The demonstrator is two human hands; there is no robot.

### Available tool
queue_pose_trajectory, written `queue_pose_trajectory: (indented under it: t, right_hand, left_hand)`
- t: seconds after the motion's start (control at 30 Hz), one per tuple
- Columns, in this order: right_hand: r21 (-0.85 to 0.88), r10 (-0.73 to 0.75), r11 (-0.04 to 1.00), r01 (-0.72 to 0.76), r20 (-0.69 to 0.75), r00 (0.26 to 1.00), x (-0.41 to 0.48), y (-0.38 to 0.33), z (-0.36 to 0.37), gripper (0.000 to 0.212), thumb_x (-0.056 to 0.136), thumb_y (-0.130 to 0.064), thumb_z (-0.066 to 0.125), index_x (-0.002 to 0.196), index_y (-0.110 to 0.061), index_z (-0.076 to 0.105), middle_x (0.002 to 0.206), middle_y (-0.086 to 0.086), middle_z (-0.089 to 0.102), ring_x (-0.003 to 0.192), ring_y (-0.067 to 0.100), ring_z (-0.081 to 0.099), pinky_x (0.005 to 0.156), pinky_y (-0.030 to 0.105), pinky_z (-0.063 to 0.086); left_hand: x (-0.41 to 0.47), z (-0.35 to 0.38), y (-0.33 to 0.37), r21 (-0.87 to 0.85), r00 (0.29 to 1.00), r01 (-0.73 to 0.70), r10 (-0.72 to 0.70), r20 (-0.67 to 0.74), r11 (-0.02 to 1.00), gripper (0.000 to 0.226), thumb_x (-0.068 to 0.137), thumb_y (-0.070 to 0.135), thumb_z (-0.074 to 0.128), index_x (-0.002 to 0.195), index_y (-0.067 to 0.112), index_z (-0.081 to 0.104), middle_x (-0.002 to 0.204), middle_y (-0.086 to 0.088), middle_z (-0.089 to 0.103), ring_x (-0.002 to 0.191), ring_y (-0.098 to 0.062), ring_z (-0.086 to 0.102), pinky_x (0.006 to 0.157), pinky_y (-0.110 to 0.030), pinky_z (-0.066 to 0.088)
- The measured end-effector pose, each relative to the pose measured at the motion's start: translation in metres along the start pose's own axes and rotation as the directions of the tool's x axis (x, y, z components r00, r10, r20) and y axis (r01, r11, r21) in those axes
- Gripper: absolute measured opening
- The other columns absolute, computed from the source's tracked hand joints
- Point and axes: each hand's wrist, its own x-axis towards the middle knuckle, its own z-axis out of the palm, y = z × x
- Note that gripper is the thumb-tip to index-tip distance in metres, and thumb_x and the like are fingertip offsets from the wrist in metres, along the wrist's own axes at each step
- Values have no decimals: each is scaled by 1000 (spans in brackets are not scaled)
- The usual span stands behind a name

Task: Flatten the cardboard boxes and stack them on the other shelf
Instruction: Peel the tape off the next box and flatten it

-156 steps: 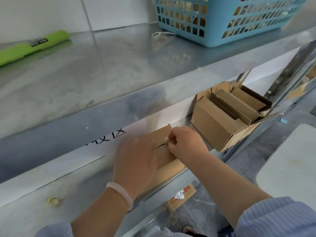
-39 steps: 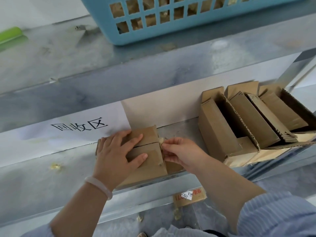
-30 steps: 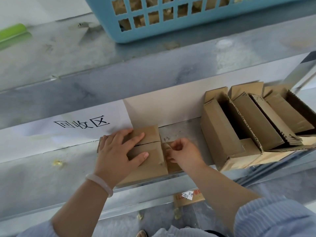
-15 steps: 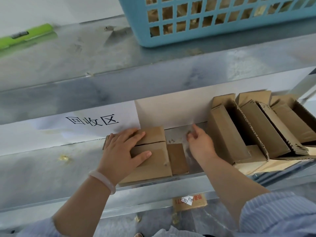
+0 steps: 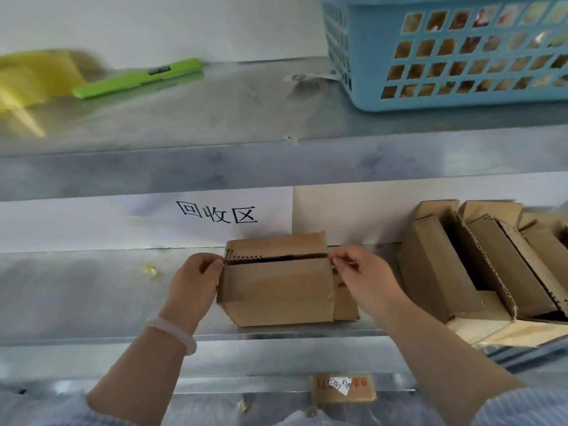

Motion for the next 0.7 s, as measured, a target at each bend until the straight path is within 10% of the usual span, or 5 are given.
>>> queue_pose_trajectory:
  t: [0.1, 0.33, 0.47, 0.6, 0.7]
  right_hand:
    - [15, -4, 1000, 3, 65, 998, -1, -6, 0, 34, 94, -20, 58, 86, -53, 63, 90, -18, 67, 83, 6, 65, 80, 34, 58]
    - [-56, 13, 998, 8, 361, 933, 3, -19, -4, 75, 81, -16, 75, 143, -42, 42, 108, -16, 60, 82, -6, 63, 65, 11, 50]
    - [-213, 66, 976, 43, 478, 876, 3, -31, -4, 109, 60, -56, 84, 149, -43, 22, 123, -19, 52, 91, -2, 63, 85, 21, 51]
    - [-391, 72, 918, 71, 339, 938, -1, -48, 15, 105, 41, -82, 71, 133, -39, 42, 122, -16, 56, 105, 6, 56, 93, 32, 49]
    - [-588, 84, 808, 33, 171, 982, -9, -51, 39, 109, 46, -80, 66, 135, -25, 36, 125, -2, 50, 111, 20, 53, 82, 30, 44]
  left_hand:
    - [-3, -11, 2, -291, 990, 128, -105, 93, 948, 23, 97, 5, 46, 91, 12, 66, 84, -5, 70, 79, -20, 65, 67, -36, 56]
    - [-11, -41, -2, -263, 929, 115, -10, 369, 958, 30, 87, 12, 67, 111, 31, 68, 97, 1, 74, 89, -14, 70, 76, -33, 58]
    - [-6, -41, 2, 83, 861, -179, 115, 495, 980, 78, 74, 29, 80, 141, 33, 40, 138, 14, 37, 88, -9, 63, 68, -19, 53]
    - [-5, -18, 4, 380, 872, -320, 112, 477, 868, 118, 59, 60, 81, 152, 30, 15, 148, 15, 4, 139, -21, 21, 112, -31, 29]
    - [-9, -6, 0, 491, 908, -308, 99, 407, 815, 125, 49, 78, 68, 151, 38, 8, 144, 21, -3, 139, -25, 16, 111, -34, 27]
